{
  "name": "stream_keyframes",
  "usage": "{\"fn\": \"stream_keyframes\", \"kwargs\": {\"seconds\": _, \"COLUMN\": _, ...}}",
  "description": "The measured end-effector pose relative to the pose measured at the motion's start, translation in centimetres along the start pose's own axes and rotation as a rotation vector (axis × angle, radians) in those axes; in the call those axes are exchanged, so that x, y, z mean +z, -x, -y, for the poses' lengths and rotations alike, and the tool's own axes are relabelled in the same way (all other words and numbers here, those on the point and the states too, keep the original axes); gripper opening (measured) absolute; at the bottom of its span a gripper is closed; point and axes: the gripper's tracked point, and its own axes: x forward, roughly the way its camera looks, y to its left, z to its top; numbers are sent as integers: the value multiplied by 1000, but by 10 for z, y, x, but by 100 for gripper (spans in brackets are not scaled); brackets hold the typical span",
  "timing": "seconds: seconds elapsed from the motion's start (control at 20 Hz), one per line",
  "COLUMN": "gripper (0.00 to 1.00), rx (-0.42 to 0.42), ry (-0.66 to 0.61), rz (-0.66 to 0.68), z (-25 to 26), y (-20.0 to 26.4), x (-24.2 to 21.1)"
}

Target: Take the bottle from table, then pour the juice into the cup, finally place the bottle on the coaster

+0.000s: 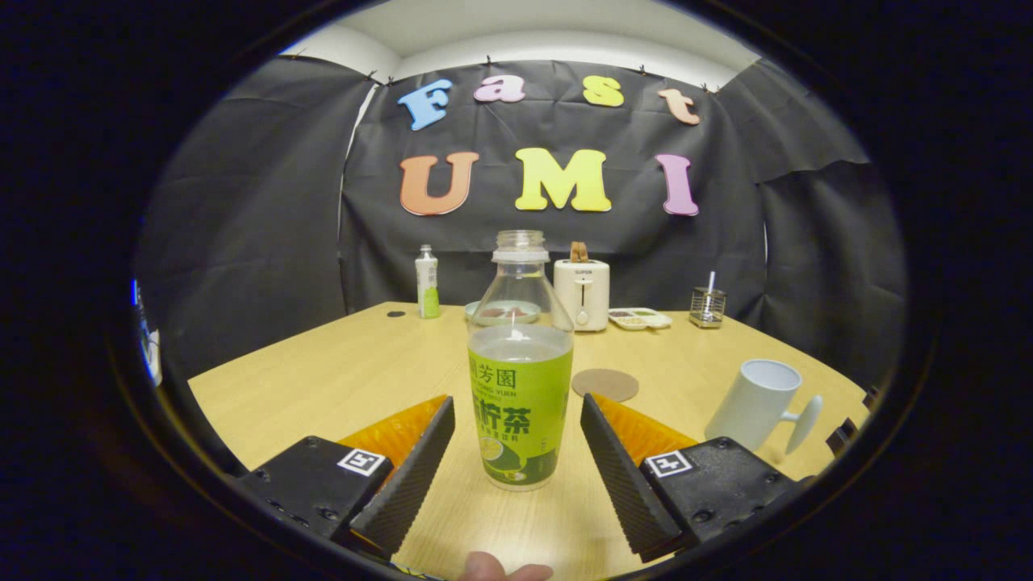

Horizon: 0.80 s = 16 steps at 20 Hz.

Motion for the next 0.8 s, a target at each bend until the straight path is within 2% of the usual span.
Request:
{"fn": "stream_keyframes", "kwargs": {"seconds": 0.4, "gripper": 100, "rx": -24, "ry": 8, "rz": -53, "z": 3, "y": -19, "x": -6}}
{"fn": "stream_keyframes", "kwargs": {"seconds": 0.5, "gripper": 97, "rx": -33, "ry": 6, "rz": -63, "z": 6, "y": -21, "x": -8}}
{"fn": "stream_keyframes", "kwargs": {"seconds": 0.7, "gripper": 84, "rx": -23, "ry": -3, "rz": -62, "z": 4, "y": -23, "x": -5}}
{"fn": "stream_keyframes", "kwargs": {"seconds": 0.8, "gripper": 83, "rx": -17, "ry": -10, "rz": -72, "z": 4, "y": -22, "x": -5}}
